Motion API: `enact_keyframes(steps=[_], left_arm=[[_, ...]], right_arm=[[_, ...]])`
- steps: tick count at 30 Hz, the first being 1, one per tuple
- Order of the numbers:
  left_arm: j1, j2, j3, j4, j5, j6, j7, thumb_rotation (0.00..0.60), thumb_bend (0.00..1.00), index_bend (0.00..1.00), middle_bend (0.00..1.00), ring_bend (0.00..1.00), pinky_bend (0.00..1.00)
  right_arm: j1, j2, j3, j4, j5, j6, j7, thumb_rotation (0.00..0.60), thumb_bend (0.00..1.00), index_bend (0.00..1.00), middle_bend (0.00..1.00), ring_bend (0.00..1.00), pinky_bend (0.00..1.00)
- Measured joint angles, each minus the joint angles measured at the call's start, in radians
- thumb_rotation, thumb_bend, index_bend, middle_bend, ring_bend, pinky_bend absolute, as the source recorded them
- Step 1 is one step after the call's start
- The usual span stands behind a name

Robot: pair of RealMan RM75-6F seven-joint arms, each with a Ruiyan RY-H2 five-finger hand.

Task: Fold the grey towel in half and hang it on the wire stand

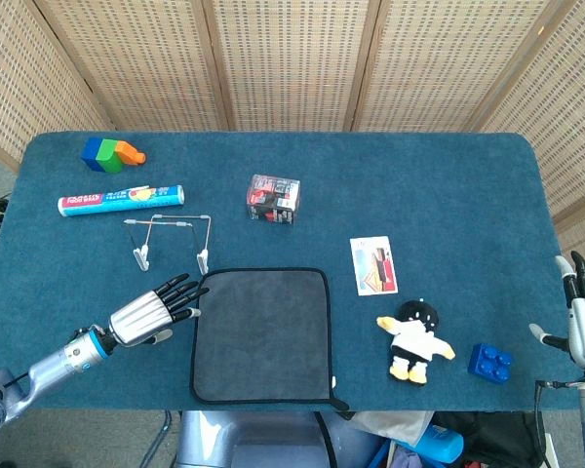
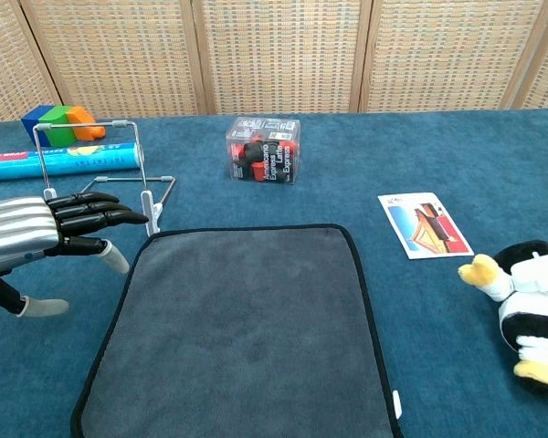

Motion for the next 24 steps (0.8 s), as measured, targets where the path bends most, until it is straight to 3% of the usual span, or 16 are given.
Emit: enact_keyframes(steps=[14, 24], left_arm=[[-0.019, -0.149, 0.044, 0.196, -0.025, 0.034, 0.005, 0.6, 0.3, 0.36, 0.0, 0.0, 0.0], [-0.045, -0.189, 0.068, 0.231, -0.045, 0.04, 0.034, 0.6, 0.31, 0.37, 0.0, 0.0, 0.0]], right_arm=[[0.003, 0.004, 0.005, 0.007, 0.014, -0.011, 0.017, 0.6, 0.0, 0.0, 0.0, 0.0, 0.0], [0.0, 0.01, 0.007, 0.005, 0.014, -0.008, 0.032, 0.6, 0.0, 0.0, 0.0, 0.0, 0.0]])
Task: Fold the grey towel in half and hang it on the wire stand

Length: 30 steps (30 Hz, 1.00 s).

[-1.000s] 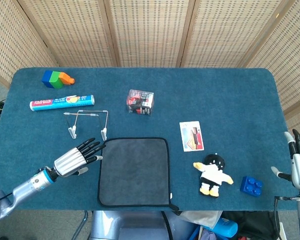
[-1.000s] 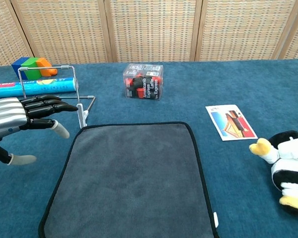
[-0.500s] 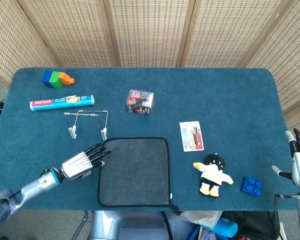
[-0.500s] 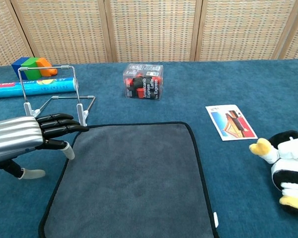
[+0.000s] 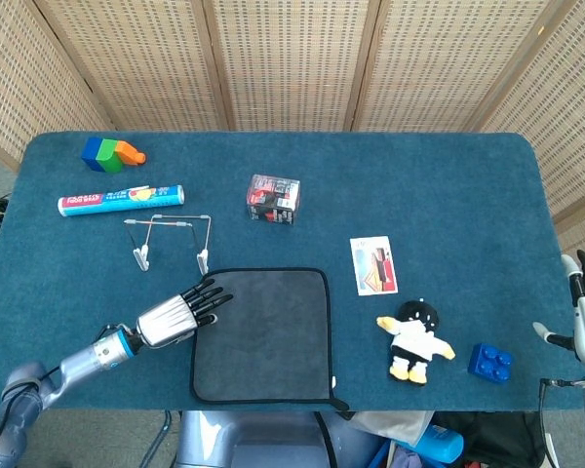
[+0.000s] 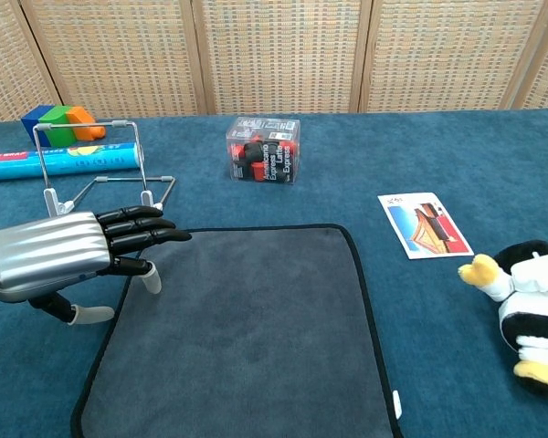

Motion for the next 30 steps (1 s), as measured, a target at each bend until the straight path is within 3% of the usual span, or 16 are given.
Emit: enact_keyframes(steps=[30], left_arm=[[0.001, -0.05, 0.047, 0.049, -0.043, 0.005, 0.053, 0.6, 0.33, 0.4, 0.0, 0.0, 0.0]], right_arm=[[-0.01, 0.018, 0.003, -0.008, -0.001, 0.009, 0.04, 0.6, 0.0, 0.0, 0.0, 0.0, 0.0]])
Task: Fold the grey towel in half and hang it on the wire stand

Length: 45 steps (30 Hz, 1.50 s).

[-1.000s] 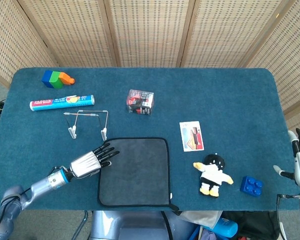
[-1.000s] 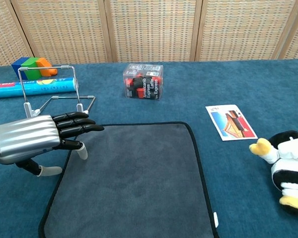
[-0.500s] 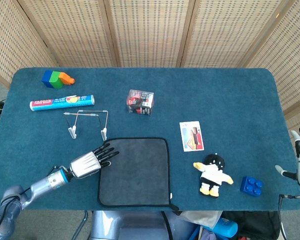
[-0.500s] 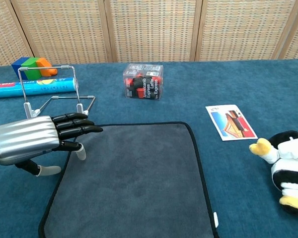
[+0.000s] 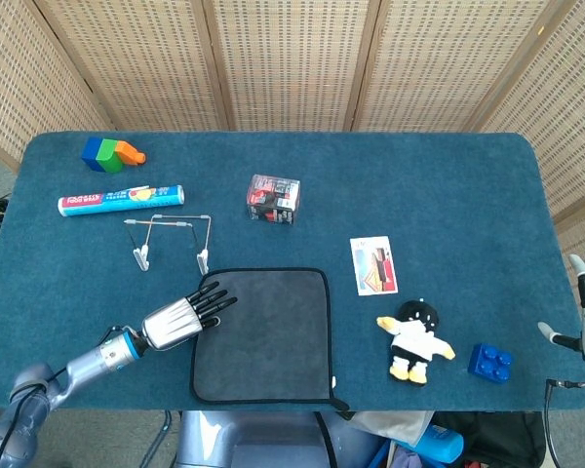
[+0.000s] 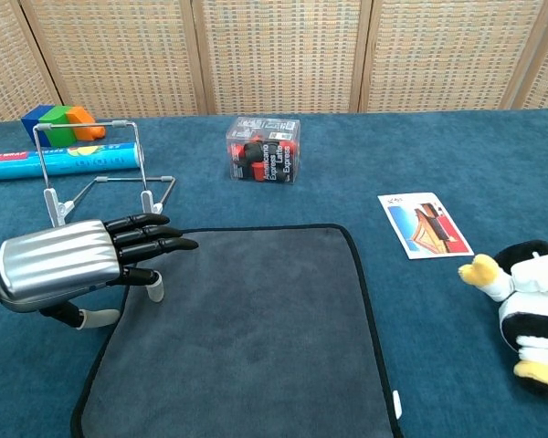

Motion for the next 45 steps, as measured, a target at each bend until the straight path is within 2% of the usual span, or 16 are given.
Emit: enact_keyframes(steps=[4, 19, 27, 30, 35, 45], left_arm=[[0.002, -0.006, 0.001, 0.007, -0.007, 0.007, 0.0, 0.6, 0.4, 0.41, 0.0, 0.0, 0.0], [-0.002, -0.01, 0.011, 0.012, -0.021, 0.013, 0.001, 0.6, 0.54, 0.42, 0.0, 0.0, 0.0], [-0.008, -0.009, 0.014, 0.007, -0.026, 0.015, -0.002, 0.6, 0.54, 0.42, 0.0, 0.0, 0.0], [-0.008, -0.01, 0.017, 0.007, -0.027, 0.014, -0.001, 0.6, 0.54, 0.45, 0.0, 0.0, 0.0], [-0.008, -0.009, 0.017, 0.005, -0.031, 0.019, -0.001, 0.6, 0.54, 0.61, 0.0, 0.0, 0.0], [-0.029, -0.009, 0.012, -0.001, -0.035, 0.035, 0.014, 0.6, 0.54, 0.64, 0.0, 0.0, 0.0]], right_arm=[[0.0, 0.001, -0.001, -0.001, -0.002, -0.002, 0.002, 0.6, 0.0, 0.0, 0.0, 0.0, 0.0], [-0.002, 0.007, -0.004, -0.005, -0.005, -0.003, 0.01, 0.6, 0.0, 0.0, 0.0, 0.0, 0.0], [-0.002, 0.011, -0.005, -0.007, -0.005, -0.006, 0.014, 0.6, 0.0, 0.0, 0.0, 0.0, 0.0], [-0.002, 0.012, -0.006, -0.008, -0.005, -0.008, 0.017, 0.6, 0.0, 0.0, 0.0, 0.0, 0.0], [-0.002, 0.015, -0.008, -0.011, -0.008, -0.011, 0.021, 0.6, 0.0, 0.0, 0.0, 0.0, 0.0], [-0.002, 0.019, -0.011, -0.016, -0.009, -0.015, 0.027, 0.6, 0.0, 0.0, 0.0, 0.0, 0.0]])
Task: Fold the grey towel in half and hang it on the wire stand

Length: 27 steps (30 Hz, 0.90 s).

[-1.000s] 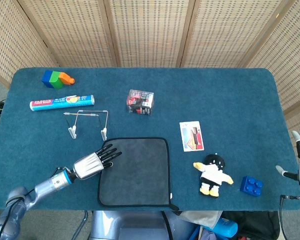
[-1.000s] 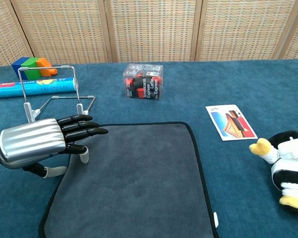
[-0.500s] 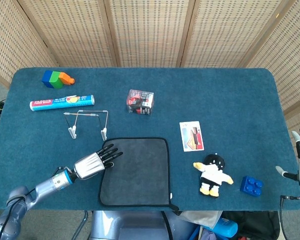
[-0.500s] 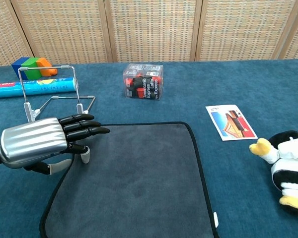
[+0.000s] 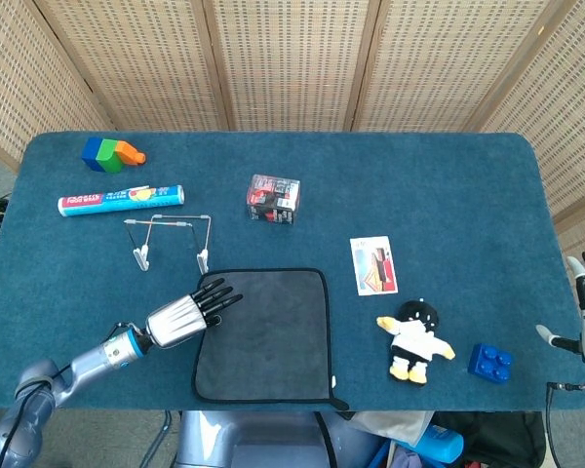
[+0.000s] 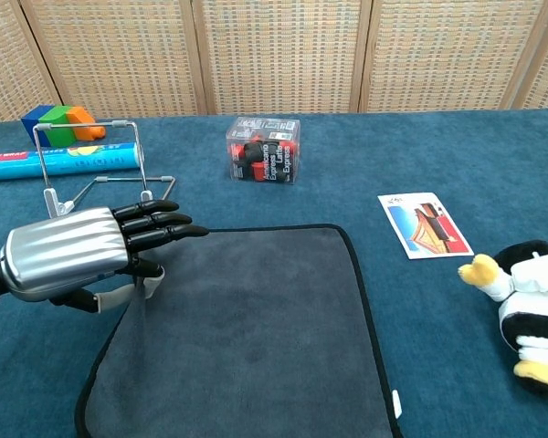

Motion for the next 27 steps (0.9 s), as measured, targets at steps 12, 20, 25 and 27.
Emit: enact_keyframes(steps=[12, 20, 25, 27], left_arm=[[-0.122, -0.017, -0.039, -0.067, -0.011, -0.023, 0.047, 0.6, 0.54, 0.63, 0.0, 0.0, 0.0], [-0.237, -0.049, -0.068, -0.156, -0.01, -0.092, 0.103, 0.6, 0.51, 0.63, 0.0, 0.0, 0.0], [-0.29, -0.078, -0.093, -0.193, -0.017, -0.156, 0.136, 0.6, 0.51, 0.63, 0.0, 0.0, 0.0], [-0.307, -0.088, -0.107, -0.203, -0.027, -0.186, 0.143, 0.6, 0.51, 0.63, 0.0, 0.0, 0.0]], right_arm=[[0.007, 0.003, 0.001, 0.003, 0.007, -0.018, 0.011, 0.6, 0.0, 0.0, 0.0, 0.0, 0.0], [0.008, 0.006, 0.006, 0.01, 0.021, -0.028, 0.026, 0.6, 0.0, 0.0, 0.0, 0.0, 0.0], [0.01, 0.001, 0.009, 0.018, 0.022, -0.024, 0.018, 0.6, 0.0, 0.0, 0.0, 0.0, 0.0], [0.01, -0.004, 0.01, 0.023, 0.019, -0.012, 0.009, 0.6, 0.0, 0.0, 0.0, 0.0, 0.0]])
